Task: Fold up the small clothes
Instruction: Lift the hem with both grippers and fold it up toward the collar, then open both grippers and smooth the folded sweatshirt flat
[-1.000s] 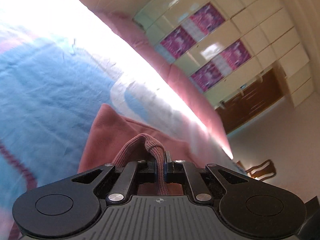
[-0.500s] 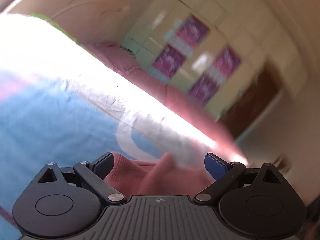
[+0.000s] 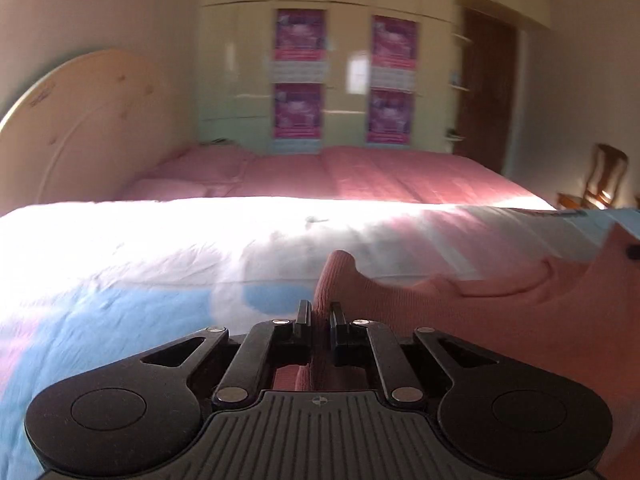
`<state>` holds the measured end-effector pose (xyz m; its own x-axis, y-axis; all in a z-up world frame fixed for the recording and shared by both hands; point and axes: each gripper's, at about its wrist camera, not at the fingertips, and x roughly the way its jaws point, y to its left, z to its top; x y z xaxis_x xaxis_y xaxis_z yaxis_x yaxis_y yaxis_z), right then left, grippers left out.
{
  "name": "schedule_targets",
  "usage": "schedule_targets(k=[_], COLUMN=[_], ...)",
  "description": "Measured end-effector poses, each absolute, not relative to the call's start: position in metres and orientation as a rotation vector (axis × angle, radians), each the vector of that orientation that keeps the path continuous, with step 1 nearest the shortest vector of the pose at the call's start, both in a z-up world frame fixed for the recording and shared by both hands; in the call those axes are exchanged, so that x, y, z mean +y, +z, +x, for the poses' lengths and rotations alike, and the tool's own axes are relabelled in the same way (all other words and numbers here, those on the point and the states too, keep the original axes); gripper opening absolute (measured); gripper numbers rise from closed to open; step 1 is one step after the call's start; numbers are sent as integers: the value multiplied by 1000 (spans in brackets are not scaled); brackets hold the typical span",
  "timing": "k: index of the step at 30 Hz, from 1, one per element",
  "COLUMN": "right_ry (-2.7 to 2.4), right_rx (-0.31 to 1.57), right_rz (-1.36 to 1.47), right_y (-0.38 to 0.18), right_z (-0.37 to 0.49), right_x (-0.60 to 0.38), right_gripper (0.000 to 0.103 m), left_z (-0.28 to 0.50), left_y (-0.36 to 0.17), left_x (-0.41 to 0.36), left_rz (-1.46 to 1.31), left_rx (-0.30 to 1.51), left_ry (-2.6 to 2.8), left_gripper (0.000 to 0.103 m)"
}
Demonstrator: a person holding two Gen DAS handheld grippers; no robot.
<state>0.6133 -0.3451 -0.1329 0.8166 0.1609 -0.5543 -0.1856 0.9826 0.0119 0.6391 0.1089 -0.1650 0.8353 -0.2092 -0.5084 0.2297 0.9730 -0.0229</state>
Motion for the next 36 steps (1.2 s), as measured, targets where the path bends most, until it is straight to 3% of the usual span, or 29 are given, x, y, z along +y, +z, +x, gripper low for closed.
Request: schedule_targets(k=[15,17,18,20,24,27,29,30,36], right_ry=[35,-2,-35,2,268,286,225,196,189], right_rx=[714,712,694,623,704,760,769,783,737], right_rz=[104,95,64,48,-14,-73,-102,-78,-81], right_y=[-170,-163,-156,-140,-149,-167,-168,-167,-145], right_z=[656,652,645,625,619,636,654,663,647], right_x=[-349,-347,-343,-332,-266,-232,-226,-229,-229], right_gripper=[13,46,50,49,33,34,36,37,40], left_z=[680,667,653,619,596,616,634,643,605], left_y=[-190,-177,-164,-147,-156,-170,-169,-169,-138], left_x=[81,84,84,74,1,-33,-32,-28,-5], left_rz=[138,135,138,89,163,206,162,120,-22], left_rx=[668,669,642,592,631,671,674,699,647], left_ry=[-145,-131,-134,-223,-463,-442,-385,-359,-376], left_gripper=[7,27,31,42,42,48,66,70,71])
